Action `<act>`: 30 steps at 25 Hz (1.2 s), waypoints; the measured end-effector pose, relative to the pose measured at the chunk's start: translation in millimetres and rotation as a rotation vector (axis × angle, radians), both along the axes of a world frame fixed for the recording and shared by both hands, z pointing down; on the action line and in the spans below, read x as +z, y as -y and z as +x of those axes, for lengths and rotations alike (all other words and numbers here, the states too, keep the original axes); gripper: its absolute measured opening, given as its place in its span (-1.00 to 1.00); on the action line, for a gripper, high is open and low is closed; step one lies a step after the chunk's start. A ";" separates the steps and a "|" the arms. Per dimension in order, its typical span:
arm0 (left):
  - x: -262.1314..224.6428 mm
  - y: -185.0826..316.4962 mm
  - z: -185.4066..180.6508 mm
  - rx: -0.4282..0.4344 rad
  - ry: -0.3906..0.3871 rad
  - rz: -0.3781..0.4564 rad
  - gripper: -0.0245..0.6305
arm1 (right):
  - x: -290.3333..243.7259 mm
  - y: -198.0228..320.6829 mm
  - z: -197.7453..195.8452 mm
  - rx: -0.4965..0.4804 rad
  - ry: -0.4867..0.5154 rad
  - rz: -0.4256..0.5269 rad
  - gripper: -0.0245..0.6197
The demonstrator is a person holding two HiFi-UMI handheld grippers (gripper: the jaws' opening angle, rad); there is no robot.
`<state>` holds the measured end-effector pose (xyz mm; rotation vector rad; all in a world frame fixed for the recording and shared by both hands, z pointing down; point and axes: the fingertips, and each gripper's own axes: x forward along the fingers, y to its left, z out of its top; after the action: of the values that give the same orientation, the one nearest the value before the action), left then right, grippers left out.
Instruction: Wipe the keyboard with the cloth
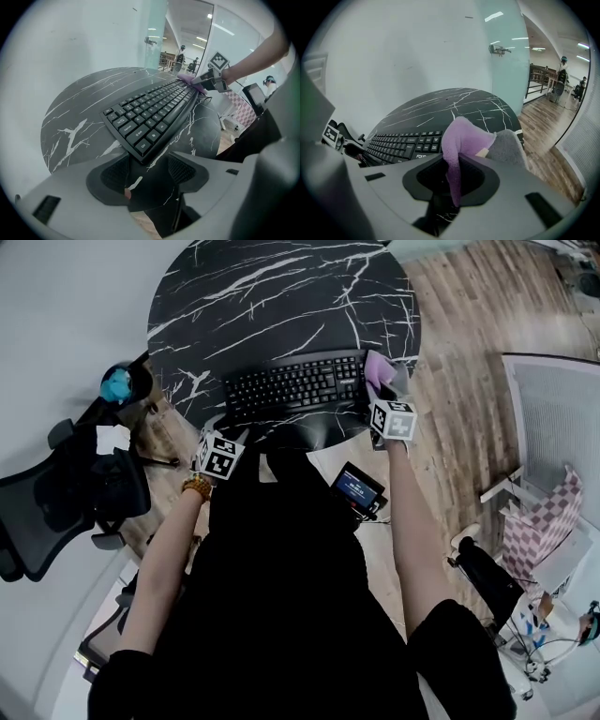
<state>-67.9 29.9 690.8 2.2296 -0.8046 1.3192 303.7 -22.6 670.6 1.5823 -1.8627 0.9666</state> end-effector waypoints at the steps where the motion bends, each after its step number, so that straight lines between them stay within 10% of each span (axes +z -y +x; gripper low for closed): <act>1: 0.0 0.6 0.7 0.000 -0.001 0.002 -0.14 | -0.2 -0.6 -2.7 -0.002 0.001 0.001 -0.65; 15: 1.0 0.7 -0.2 -0.008 0.009 -0.007 -0.14 | 6.8 -4.4 -41.3 -0.122 -0.022 0.030 -0.65; 30: 0.1 0.4 1.0 -0.006 0.010 -0.011 -0.14 | 0.0 -15.6 -118.7 -0.544 -0.075 0.041 -0.66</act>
<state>-66.9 29.5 690.9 2.2123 -0.8053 1.3294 185.0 -7.0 670.6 1.0198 -2.1049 0.6176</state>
